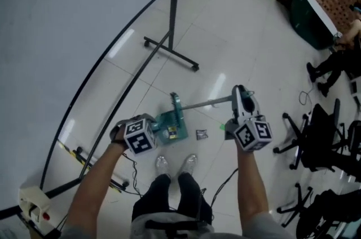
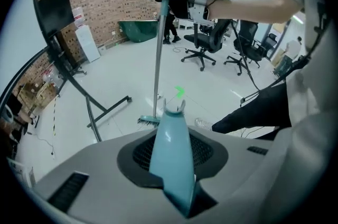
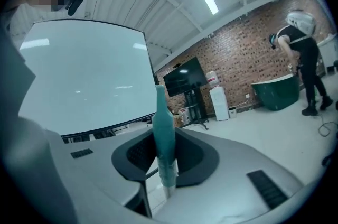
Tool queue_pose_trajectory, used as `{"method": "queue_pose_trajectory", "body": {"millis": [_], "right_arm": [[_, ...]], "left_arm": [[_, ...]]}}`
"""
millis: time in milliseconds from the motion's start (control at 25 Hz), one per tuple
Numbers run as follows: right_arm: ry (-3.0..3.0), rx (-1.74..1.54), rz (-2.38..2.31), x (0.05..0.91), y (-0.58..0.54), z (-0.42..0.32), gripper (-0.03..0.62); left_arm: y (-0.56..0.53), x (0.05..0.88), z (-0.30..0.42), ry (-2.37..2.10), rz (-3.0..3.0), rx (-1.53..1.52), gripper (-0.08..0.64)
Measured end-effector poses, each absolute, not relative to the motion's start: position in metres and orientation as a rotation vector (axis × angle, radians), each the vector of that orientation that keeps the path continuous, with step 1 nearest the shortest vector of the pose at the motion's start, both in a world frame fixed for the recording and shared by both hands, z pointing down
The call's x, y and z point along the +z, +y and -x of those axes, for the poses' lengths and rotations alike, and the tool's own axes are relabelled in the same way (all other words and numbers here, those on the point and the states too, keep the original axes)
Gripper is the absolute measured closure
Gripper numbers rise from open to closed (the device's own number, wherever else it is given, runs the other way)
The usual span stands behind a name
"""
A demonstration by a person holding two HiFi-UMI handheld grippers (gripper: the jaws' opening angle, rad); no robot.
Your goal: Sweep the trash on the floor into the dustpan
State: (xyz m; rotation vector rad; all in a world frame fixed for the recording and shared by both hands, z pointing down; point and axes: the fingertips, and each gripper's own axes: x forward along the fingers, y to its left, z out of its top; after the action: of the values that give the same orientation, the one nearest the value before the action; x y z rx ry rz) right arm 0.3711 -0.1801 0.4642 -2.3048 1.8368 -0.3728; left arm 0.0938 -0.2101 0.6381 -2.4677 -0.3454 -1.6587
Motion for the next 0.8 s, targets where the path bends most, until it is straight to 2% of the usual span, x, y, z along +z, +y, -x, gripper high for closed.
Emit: {"method": "queue_pose_trajectory", "body": {"millis": [200, 520, 800], "right_arm": [[1.73, -0.312, 2.519, 0.456, -0.122, -0.413, 0.518], [1.582, -0.4, 2.708, 0.509, -0.04, -0.495, 0.52], [1.577, -0.539, 2.736, 0.557, -0.006, -0.502, 0.52]], "left_arm": [[-0.183, 0.643, -0.133, -0.461, 2.379, -1.67, 0.457], [-0.132, 0.648, -0.181, -0.53, 2.303, -1.668, 0.457], [-0.093, 0.653, -0.213, -0.561, 2.239, -1.692, 0.457]]}}
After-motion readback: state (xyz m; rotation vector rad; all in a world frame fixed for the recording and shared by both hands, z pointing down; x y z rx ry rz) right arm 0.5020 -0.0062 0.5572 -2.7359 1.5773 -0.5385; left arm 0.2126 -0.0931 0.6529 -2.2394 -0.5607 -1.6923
